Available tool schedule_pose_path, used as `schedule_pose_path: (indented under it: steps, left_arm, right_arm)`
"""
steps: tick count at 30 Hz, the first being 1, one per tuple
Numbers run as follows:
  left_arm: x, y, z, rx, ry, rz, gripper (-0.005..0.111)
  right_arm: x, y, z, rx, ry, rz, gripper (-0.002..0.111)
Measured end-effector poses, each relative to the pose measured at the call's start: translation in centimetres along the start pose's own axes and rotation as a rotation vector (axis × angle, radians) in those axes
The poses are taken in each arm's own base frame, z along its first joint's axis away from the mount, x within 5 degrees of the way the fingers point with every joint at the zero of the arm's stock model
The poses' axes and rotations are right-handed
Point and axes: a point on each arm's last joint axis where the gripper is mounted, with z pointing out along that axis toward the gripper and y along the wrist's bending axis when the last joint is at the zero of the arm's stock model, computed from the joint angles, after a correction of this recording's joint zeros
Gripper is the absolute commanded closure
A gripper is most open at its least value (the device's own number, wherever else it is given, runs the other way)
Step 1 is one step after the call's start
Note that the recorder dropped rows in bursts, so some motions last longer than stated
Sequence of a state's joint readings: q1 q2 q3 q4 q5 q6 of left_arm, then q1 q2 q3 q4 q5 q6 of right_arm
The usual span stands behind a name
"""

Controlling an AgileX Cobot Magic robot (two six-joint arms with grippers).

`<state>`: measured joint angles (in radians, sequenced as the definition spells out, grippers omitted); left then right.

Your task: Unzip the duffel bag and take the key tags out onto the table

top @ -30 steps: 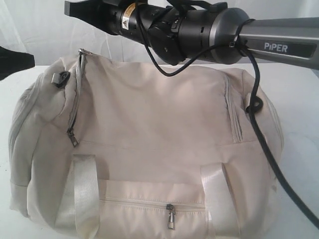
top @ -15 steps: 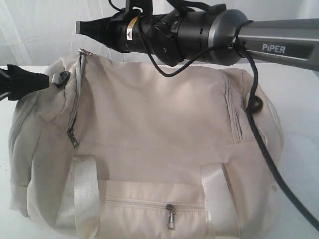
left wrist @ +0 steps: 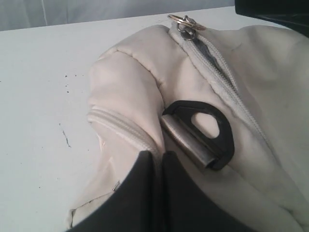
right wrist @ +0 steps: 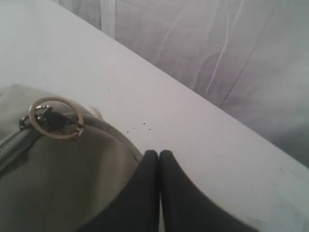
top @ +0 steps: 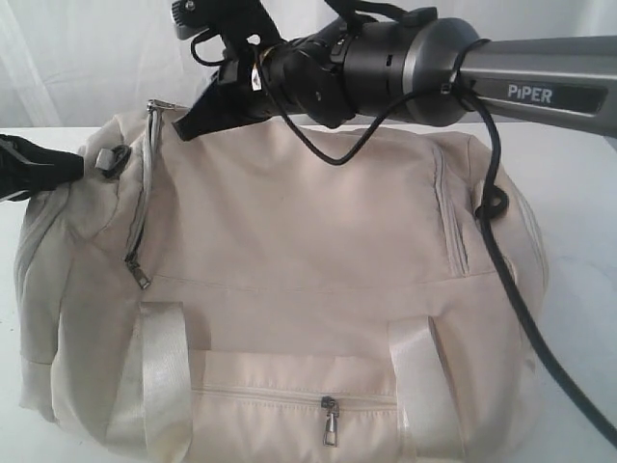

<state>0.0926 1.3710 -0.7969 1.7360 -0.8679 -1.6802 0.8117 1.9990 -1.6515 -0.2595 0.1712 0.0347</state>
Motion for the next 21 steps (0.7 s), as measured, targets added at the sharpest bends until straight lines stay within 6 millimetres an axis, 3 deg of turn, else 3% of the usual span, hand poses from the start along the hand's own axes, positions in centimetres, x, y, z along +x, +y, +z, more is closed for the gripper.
schedule_pose_path:
  steps: [5, 11, 15, 21]
  left_arm:
    - [0.0, 0.1, 0.0, -0.011, 0.0, 0.006, 0.107]
    - [0.0, 0.2, 0.0, -0.019, 0.001, 0.007, 0.107]
    - [0.0, 0.2, 0.0, -0.019, 0.001, 0.008, 0.107]
    - [0.0, 0.2, 0.0, -0.019, 0.001, 0.008, 0.107]
  right_arm:
    - [-0.5, 1.4, -0.1, -0.025, -0.034, -0.127, 0.105]
    - [-1.7, 4.9, -0.5, -0.08, -0.111, -0.344, 0.074]
    - [-1.7, 6.0, -0.5, -0.097, -0.118, -0.407, 0.054]
    - [-0.8, 6.3, 0.4, -0.104, -0.098, -0.465, 0.056]
